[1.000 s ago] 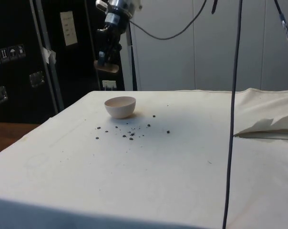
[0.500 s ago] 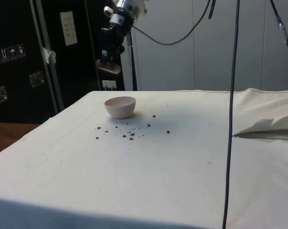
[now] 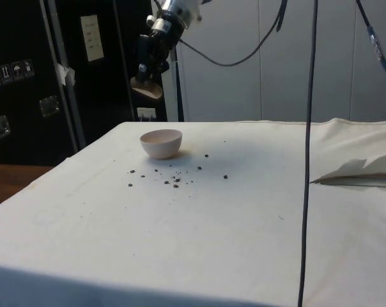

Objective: Pour the coffee beans from the cup into the bowl.

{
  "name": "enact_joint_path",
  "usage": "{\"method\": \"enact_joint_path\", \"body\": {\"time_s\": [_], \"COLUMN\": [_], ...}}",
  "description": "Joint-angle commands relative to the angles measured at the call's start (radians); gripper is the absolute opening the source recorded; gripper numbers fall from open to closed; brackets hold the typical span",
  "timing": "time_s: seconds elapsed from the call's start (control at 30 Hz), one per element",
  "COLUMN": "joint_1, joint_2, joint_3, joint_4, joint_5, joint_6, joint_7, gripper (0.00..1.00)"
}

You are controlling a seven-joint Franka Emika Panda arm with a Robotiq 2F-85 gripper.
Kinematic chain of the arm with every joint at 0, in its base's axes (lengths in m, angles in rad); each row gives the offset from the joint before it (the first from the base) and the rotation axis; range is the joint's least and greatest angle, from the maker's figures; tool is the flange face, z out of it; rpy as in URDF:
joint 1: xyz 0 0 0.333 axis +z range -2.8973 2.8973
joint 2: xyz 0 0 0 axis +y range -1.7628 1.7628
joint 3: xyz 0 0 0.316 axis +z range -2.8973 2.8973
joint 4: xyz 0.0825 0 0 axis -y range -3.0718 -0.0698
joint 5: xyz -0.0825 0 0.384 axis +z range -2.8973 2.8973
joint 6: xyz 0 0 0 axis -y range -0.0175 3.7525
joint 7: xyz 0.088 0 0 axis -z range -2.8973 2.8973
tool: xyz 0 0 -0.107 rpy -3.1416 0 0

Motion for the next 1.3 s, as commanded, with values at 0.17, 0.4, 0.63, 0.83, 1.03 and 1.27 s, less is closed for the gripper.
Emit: {"method": "enact_joint_path", "body": {"time_s": [0.17, 0.4, 0.63, 0.83, 1.03, 1.27], "joint_1": [-0.012, -0.015, -0.017, -0.012, -0.023, -0.027], "joint_2": [0.024, 0.045, 0.060, 0.065, 0.080, 0.091], "joint_3": [-0.023, -0.051, -0.072, -0.087, -0.093, -0.100], "joint_4": [0.021, 0.034, 0.041, 0.034, 0.040, 0.039], "joint_5": [0.053, 0.101, 0.145, 0.177, 0.219, 0.252], "joint_6": [-0.072, -0.129, -0.179, -0.205, -0.261, -0.296], "joint_7": [-0.015, -0.028, -0.036, -0.042, -0.041, -0.042], "gripper": [0.00, 0.00, 0.00, 0.00, 0.00, 0.00]}}
